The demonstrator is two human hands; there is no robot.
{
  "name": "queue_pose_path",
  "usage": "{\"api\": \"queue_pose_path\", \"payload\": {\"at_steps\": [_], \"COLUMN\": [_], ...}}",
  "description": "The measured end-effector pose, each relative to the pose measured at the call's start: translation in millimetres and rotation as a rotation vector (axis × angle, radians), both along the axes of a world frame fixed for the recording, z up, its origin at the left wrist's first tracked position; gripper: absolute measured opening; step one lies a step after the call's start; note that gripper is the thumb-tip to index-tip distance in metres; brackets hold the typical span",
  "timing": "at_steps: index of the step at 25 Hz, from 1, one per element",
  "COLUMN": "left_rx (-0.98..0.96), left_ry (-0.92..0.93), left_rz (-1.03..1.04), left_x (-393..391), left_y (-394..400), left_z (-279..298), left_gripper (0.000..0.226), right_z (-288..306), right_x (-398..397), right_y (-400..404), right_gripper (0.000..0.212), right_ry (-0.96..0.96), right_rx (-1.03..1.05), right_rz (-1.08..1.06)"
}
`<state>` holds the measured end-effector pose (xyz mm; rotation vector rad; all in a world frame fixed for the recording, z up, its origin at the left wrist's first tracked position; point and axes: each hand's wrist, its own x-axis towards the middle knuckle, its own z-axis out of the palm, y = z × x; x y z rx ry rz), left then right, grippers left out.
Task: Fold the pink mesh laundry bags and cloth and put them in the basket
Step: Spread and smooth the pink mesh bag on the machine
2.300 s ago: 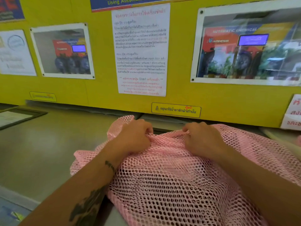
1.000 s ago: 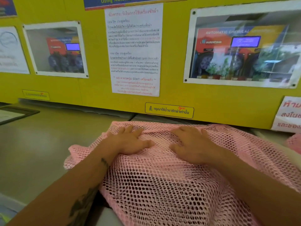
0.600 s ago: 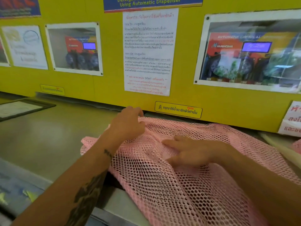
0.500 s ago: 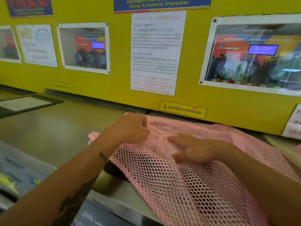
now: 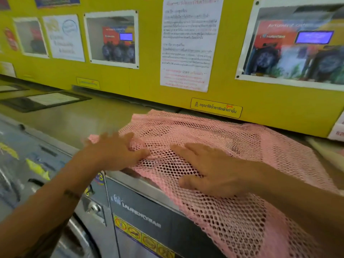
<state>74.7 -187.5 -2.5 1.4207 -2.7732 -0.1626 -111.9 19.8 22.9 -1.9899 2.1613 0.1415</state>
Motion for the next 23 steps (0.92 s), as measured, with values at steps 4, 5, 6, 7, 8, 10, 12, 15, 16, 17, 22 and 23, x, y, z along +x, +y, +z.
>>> {"api": "queue_pose_path", "payload": {"at_steps": [4, 5, 6, 7, 8, 10, 12, 15, 16, 17, 22, 23], "left_rx": [-0.162, -0.191, -0.188, -0.158, -0.124, -0.075, -0.020, 0.024, 0.039, 0.056, -0.222, -0.260], "left_ry": [0.150, 0.252, 0.333, 0.362, 0.327, 0.249, 0.291, 0.284, 0.261, 0.235, 0.232, 0.386], "left_rz": [0.121, 0.127, 0.138, 0.141, 0.140, 0.140, 0.176, 0.215, 0.229, 0.256, 0.296, 0.212], "left_x": [15, 9, 3, -5, -14, -25, -26, -9, 1, 11, 17, 4], "left_y": [34, 48, 63, 73, 84, 98, 103, 115, 118, 124, 148, 150], "left_z": [15, 14, 12, 5, -2, -18, -26, -28, -26, -19, 21, 26], "left_gripper": [0.092, 0.079, 0.069, 0.066, 0.071, 0.087, 0.093, 0.103, 0.109, 0.115, 0.088, 0.083], "right_z": [3, 2, 1, 0, 1, 6, 11, 10, 6, 2, 19, 18], "right_x": [-30, -39, -47, -54, -58, -66, -76, -87, -86, -84, -77, -86], "right_y": [25, 33, 41, 49, 58, 69, 74, 77, 80, 84, 107, 105], "right_gripper": [0.086, 0.086, 0.087, 0.088, 0.089, 0.083, 0.075, 0.084, 0.086, 0.087, 0.087, 0.088], "right_ry": [-0.061, -0.078, -0.097, -0.117, -0.143, -0.237, -0.297, -0.159, -0.093, -0.043, -0.050, -0.017], "right_rx": [-0.102, -0.092, -0.071, -0.044, -0.020, -0.035, -0.133, -0.024, 0.072, 0.147, 0.084, 0.041], "right_rz": [-0.009, -0.022, -0.031, -0.037, -0.034, -0.019, -0.034, -0.124, -0.130, -0.104, 0.016, -0.020]}}
